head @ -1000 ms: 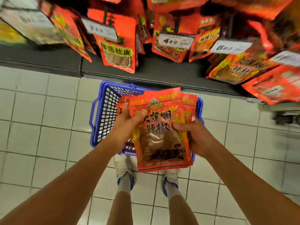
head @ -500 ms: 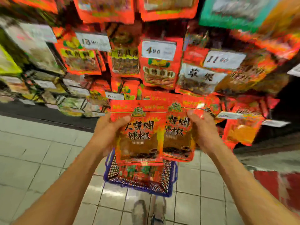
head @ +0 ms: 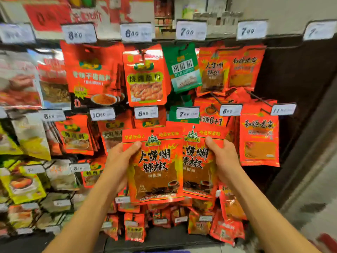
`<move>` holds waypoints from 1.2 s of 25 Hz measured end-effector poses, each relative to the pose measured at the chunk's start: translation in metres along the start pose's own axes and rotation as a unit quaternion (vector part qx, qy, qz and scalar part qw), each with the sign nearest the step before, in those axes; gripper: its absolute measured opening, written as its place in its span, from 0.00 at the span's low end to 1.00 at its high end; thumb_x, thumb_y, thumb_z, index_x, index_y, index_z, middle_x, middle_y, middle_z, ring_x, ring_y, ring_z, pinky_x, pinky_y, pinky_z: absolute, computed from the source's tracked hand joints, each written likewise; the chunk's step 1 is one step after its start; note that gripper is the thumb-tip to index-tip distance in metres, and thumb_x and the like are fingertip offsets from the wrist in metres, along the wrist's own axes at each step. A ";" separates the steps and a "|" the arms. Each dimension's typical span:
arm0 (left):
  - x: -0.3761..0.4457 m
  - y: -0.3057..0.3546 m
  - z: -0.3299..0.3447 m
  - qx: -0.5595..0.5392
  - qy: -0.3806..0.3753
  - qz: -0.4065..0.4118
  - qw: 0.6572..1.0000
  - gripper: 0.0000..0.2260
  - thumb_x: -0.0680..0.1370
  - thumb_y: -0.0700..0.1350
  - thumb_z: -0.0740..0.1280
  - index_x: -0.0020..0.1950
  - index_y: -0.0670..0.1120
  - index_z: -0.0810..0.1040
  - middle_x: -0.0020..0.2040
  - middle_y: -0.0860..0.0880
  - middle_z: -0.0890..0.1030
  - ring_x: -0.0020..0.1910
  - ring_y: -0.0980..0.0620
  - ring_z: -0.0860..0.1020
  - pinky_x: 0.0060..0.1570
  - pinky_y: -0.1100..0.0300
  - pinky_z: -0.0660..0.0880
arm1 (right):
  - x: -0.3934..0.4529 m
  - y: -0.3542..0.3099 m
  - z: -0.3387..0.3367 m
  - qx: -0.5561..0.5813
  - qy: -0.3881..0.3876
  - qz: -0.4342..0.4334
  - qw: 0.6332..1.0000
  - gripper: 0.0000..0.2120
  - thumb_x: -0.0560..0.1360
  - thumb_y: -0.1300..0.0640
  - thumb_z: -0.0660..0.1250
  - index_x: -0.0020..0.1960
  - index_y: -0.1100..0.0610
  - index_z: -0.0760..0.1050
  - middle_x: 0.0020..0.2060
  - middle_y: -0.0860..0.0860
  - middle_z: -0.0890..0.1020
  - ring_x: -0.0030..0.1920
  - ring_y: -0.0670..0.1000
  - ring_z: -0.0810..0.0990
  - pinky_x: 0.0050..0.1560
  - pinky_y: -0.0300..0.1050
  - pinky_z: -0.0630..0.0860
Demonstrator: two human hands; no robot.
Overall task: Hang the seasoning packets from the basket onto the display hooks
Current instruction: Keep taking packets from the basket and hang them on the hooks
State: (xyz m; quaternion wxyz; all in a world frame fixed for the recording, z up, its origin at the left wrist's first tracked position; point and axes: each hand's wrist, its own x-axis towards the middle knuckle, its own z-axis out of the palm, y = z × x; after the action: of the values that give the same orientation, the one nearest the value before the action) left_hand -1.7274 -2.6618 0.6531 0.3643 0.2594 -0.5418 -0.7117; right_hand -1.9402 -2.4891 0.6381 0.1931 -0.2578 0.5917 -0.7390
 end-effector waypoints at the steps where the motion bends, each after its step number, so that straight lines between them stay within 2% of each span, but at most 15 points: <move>1: 0.002 0.016 0.012 0.002 -0.012 0.018 1.000 0.03 0.79 0.39 0.68 0.48 0.44 0.82 0.34 0.50 0.84 0.28 0.55 0.81 0.25 0.62 0.76 | 0.004 -0.019 -0.004 0.004 -0.008 -0.019 1.000 0.05 0.77 0.56 0.72 0.44 0.52 0.86 0.42 0.52 0.88 0.42 0.53 0.86 0.47 0.54 0.83; 4: 0.010 0.053 0.056 0.015 -0.017 0.067 0.998 0.06 0.78 0.36 0.68 0.43 0.43 0.81 0.29 0.51 0.82 0.24 0.56 0.78 0.23 0.67 0.72 | 0.024 -0.069 -0.020 -0.022 0.002 -0.087 0.996 0.05 0.75 0.57 0.72 0.41 0.55 0.85 0.41 0.56 0.87 0.42 0.57 0.85 0.48 0.60 0.83; 6: 0.017 0.070 0.086 0.005 -0.013 0.084 0.996 0.05 0.78 0.37 0.68 0.43 0.42 0.79 0.28 0.51 0.81 0.23 0.56 0.78 0.22 0.66 0.72 | 0.041 -0.096 -0.031 -0.030 0.013 -0.127 0.991 0.10 0.78 0.57 0.72 0.38 0.51 0.85 0.38 0.53 0.87 0.39 0.54 0.86 0.45 0.55 0.84; 9: 0.031 0.082 0.129 -0.015 -0.020 0.099 0.995 0.04 0.80 0.44 0.69 0.45 0.47 0.80 0.30 0.52 0.83 0.25 0.55 0.80 0.24 0.62 0.76 | 0.067 -0.121 -0.051 -0.012 0.017 -0.162 0.987 0.08 0.77 0.54 0.73 0.40 0.48 0.86 0.38 0.52 0.88 0.38 0.52 0.87 0.38 0.46 0.83; 12: 0.051 0.083 0.169 0.025 -0.027 0.129 0.991 0.05 0.79 0.48 0.71 0.47 0.47 0.82 0.33 0.51 0.84 0.28 0.54 0.81 0.28 0.59 0.77 | 0.103 -0.137 -0.079 0.020 0.045 -0.161 0.986 0.08 0.77 0.56 0.73 0.39 0.52 0.84 0.37 0.52 0.88 0.38 0.52 0.87 0.36 0.45 0.82; 16: 0.077 0.092 0.222 0.031 -0.008 0.151 0.988 0.07 0.79 0.47 0.71 0.42 0.47 0.79 0.30 0.51 0.81 0.27 0.53 0.78 0.27 0.59 0.76 | 0.160 -0.171 -0.107 0.017 0.042 -0.180 0.983 0.06 0.76 0.55 0.73 0.41 0.54 0.81 0.36 0.52 0.87 0.38 0.53 0.87 0.39 0.49 0.83; 19: 0.089 0.101 0.249 0.026 -0.005 0.163 0.986 0.07 0.79 0.45 0.70 0.42 0.46 0.78 0.27 0.53 0.81 0.24 0.56 0.78 0.23 0.62 0.74 | 0.192 -0.186 -0.107 0.008 0.034 -0.170 0.985 0.07 0.76 0.53 0.74 0.48 0.58 0.82 0.42 0.57 0.87 0.45 0.59 0.87 0.50 0.60 0.83; 20: 0.093 0.103 0.256 0.030 -0.004 0.168 0.985 0.08 0.80 0.44 0.70 0.41 0.46 0.78 0.26 0.53 0.80 0.23 0.57 0.77 0.22 0.64 0.73 | 0.199 -0.188 -0.105 0.001 0.035 -0.164 0.986 0.08 0.76 0.53 0.73 0.48 0.58 0.82 0.42 0.56 0.87 0.45 0.58 0.87 0.53 0.62 0.82; 22: 0.097 0.106 0.270 0.043 -0.004 0.174 0.984 0.08 0.79 0.44 0.70 0.40 0.46 0.78 0.27 0.53 0.81 0.24 0.57 0.79 0.23 0.64 0.73 | 0.208 -0.190 -0.101 -0.007 0.037 -0.165 0.986 0.06 0.77 0.55 0.72 0.41 0.54 0.82 0.37 0.51 0.87 0.39 0.53 0.86 0.52 0.61 0.82; 25: 0.105 0.110 0.284 0.055 -0.008 0.166 0.985 0.07 0.79 0.44 0.70 0.42 0.46 0.78 0.29 0.51 0.83 0.26 0.55 0.81 0.26 0.62 0.76 | 0.218 -0.191 -0.100 -0.025 0.052 -0.153 0.987 0.10 0.76 0.55 0.73 0.37 0.53 0.81 0.35 0.52 0.86 0.38 0.54 0.85 0.49 0.60 0.82; 26: 0.108 0.110 0.285 0.057 -0.003 0.160 0.985 0.06 0.79 0.45 0.70 0.43 0.45 0.79 0.31 0.50 0.84 0.29 0.53 0.83 0.29 0.59 0.79 | 0.220 -0.191 -0.100 -0.029 0.052 -0.151 0.987 0.11 0.76 0.54 0.73 0.35 0.52 0.81 0.35 0.53 0.87 0.38 0.55 0.85 0.47 0.59 0.82; 28: 0.115 0.109 0.288 0.059 0.007 0.149 0.987 0.05 0.78 0.46 0.72 0.46 0.45 0.81 0.37 0.46 0.87 0.37 0.47 0.86 0.41 0.51 0.82 | 0.223 -0.193 -0.099 -0.042 0.057 -0.155 0.985 0.13 0.76 0.52 0.73 0.32 0.50 0.81 0.32 0.49 0.86 0.35 0.52 0.85 0.39 0.51 0.80; 30: 0.121 0.106 0.288 0.056 0.009 0.145 0.988 0.05 0.78 0.46 0.72 0.46 0.45 0.82 0.39 0.45 0.87 0.39 0.46 0.86 0.45 0.49 0.82 | 0.225 -0.195 -0.097 -0.056 0.069 -0.159 0.983 0.14 0.75 0.52 0.73 0.31 0.51 0.80 0.28 0.46 0.84 0.31 0.47 0.83 0.36 0.44 0.76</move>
State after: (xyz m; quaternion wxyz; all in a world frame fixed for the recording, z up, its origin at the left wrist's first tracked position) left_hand -1.9955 -2.6066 0.8378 0.4532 0.2046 -0.6091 -0.6179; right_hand -2.1743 -2.5028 0.8461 0.0178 -0.3075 0.5956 -0.7419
